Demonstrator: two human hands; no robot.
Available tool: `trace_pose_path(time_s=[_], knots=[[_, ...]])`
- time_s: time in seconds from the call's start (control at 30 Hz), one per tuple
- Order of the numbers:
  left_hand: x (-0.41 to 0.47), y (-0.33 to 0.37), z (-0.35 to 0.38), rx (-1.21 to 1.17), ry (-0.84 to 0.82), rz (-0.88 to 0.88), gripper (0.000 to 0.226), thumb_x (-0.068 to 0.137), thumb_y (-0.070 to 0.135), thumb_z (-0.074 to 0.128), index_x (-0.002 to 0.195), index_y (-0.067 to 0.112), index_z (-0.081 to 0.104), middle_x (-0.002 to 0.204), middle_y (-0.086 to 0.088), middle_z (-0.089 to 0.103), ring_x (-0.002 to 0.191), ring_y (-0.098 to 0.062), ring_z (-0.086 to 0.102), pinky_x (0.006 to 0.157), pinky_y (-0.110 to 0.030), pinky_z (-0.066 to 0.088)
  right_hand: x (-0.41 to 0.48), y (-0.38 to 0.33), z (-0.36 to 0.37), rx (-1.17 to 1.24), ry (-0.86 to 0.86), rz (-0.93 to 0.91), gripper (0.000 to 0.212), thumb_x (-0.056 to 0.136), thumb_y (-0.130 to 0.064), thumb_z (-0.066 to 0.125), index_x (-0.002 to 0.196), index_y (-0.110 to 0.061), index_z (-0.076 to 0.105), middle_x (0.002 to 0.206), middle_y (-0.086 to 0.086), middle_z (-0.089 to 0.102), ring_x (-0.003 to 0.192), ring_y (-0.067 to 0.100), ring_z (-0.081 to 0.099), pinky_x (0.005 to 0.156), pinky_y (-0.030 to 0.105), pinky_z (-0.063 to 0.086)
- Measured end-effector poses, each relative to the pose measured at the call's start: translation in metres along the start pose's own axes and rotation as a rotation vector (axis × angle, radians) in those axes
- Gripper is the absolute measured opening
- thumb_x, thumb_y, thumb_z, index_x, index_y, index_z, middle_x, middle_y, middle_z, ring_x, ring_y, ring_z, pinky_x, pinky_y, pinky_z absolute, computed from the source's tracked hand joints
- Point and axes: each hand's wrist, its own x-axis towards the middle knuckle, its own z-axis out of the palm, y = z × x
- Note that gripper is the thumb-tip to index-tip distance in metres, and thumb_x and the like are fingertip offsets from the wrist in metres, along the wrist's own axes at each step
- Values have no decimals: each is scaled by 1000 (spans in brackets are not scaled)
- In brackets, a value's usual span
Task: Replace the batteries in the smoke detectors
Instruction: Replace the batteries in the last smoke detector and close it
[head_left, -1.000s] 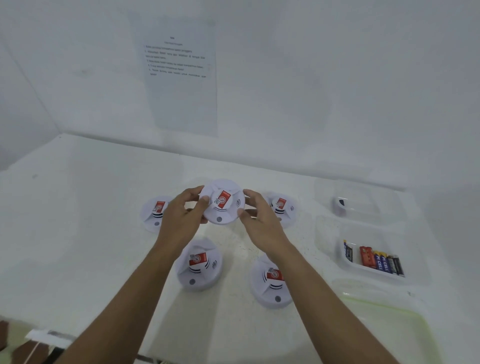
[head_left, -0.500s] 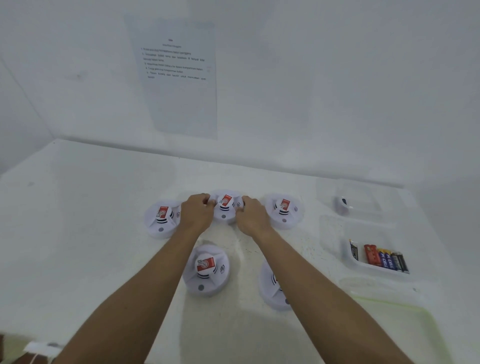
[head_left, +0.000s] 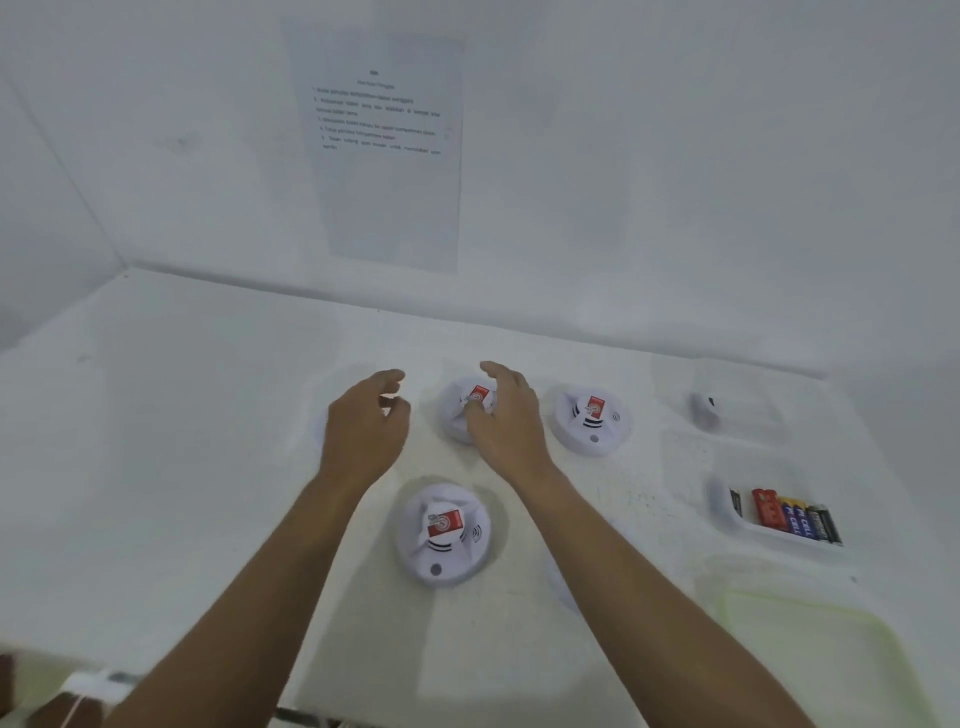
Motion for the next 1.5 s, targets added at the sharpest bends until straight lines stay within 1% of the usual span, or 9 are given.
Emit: trace_pose_path(time_s=[0.17,0.27,0.47,0.9,1.0,1.1,1.23,1.37,1.5], knots=[[-17,-65,-41,263,59,81,49,83,31,45,128,18,62,138,-7,54,128,-33,43,102,-45,37,-11,-24,31,1,-147,-194,45,92,-8,55,136,-18,57,141,0,53,134,18,39,103,21,27],[-22,-102,-55,439,-9,94,53,84,33,43,128,8,60,137,-19,53,127,-43,45,102,-56,39,-8,-36,56,-59,-241,-228,49,92,-11,58,140,-14,52,147,5,49,139,24,35,107,24,25],[-18,-152,-62,662,-166,151,63,94,47,31,133,3,54,137,-21,54,127,-39,51,109,-51,37,4,-45,100,-474,-555,-230,95,82,-33,70,158,-20,15,167,6,8,152,28,6,117,51,20],[-23,-145,-62,588,-116,122,60,89,47,35,132,9,56,139,-15,54,128,-38,49,108,-52,38,16,-37,117,-430,-524,-162,91,78,-29,73,153,-27,21,166,2,7,151,25,9,116,48,16],[-22,-145,-61,564,-101,121,60,88,46,36,131,9,57,138,-15,55,127,-38,50,108,-52,37,17,-38,116,-433,-501,-155,89,77,-30,75,149,-17,25,158,5,23,143,30,24,112,44,24],[-22,-141,-60,512,-68,75,63,84,49,37,130,12,58,139,-12,55,131,-36,46,111,-50,35,17,-37,112,-390,-464,-133,87,73,-32,80,142,-11,31,140,6,39,126,29,40,103,39,37],[-19,-136,-62,430,-50,-4,67,77,54,44,127,14,62,137,-8,57,131,-35,46,109,-48,37,18,-31,95,-127,-499,-10,110,67,-23,87,151,-14,17,141,6,38,128,26,43,104,38,45],[-15,-110,-69,315,-114,-89,60,77,41,62,130,14,58,138,-7,56,131,-31,46,111,-45,36,10,-23,63,138,-488,50,124,66,-19,91,156,-27,5,139,2,39,127,24,50,105,39,47],[-35,-53,-57,158,4,-36,43,87,23,68,128,17,61,131,-2,60,118,-20,56,102,-31,40,-9,-10,16,319,-421,16,127,67,-22,93,159,-34,7,139,0,41,127,21,49,108,40,45]])
